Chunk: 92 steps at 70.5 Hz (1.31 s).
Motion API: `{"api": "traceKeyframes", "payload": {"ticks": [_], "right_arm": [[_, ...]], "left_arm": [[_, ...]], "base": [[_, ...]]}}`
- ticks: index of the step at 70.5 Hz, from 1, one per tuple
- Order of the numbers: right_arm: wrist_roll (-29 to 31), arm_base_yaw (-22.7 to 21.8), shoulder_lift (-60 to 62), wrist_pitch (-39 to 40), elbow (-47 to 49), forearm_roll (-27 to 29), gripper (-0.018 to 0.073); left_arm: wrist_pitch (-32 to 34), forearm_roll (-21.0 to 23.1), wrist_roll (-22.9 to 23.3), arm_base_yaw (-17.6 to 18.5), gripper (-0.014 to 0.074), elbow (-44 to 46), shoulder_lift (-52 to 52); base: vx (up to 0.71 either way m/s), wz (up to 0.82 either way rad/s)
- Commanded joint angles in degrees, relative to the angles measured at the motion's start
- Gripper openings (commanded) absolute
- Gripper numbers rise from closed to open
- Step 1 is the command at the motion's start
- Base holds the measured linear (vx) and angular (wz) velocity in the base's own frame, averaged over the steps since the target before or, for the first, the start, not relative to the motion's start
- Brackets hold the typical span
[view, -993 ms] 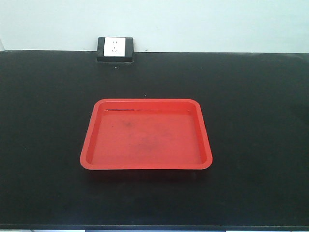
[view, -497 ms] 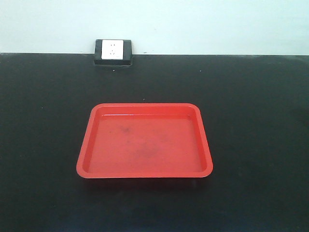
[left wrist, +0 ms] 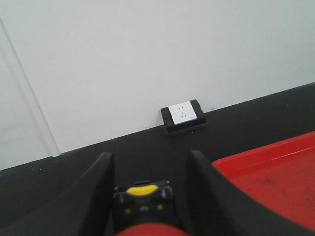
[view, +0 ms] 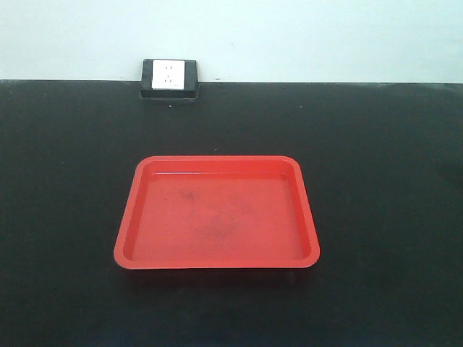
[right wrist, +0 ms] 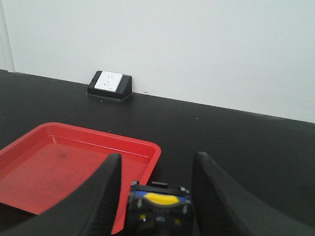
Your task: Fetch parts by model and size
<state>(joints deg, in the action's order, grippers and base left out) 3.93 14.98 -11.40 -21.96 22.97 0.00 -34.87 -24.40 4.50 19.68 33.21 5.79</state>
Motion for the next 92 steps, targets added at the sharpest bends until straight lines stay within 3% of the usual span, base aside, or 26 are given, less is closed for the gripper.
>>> {"api": "traceKeyframes", "payload": {"ticks": [1, 92], "right_arm": [[0.45, -0.21, -0.74, 4.61, 1.61, 0.00, -0.0005], [0.45, -0.21, -0.73, 4.61, 1.61, 0.00, -0.0005]], "left_arm": [[4.37, -0.64, 0.12, 0.13, -0.0006, 1.41, 1.06], [4.42, 0.89, 0.32, 0.13, -0.0006, 1.41, 1.06]], "base": [[0.00, 0.00], [0.00, 0.00]]}}
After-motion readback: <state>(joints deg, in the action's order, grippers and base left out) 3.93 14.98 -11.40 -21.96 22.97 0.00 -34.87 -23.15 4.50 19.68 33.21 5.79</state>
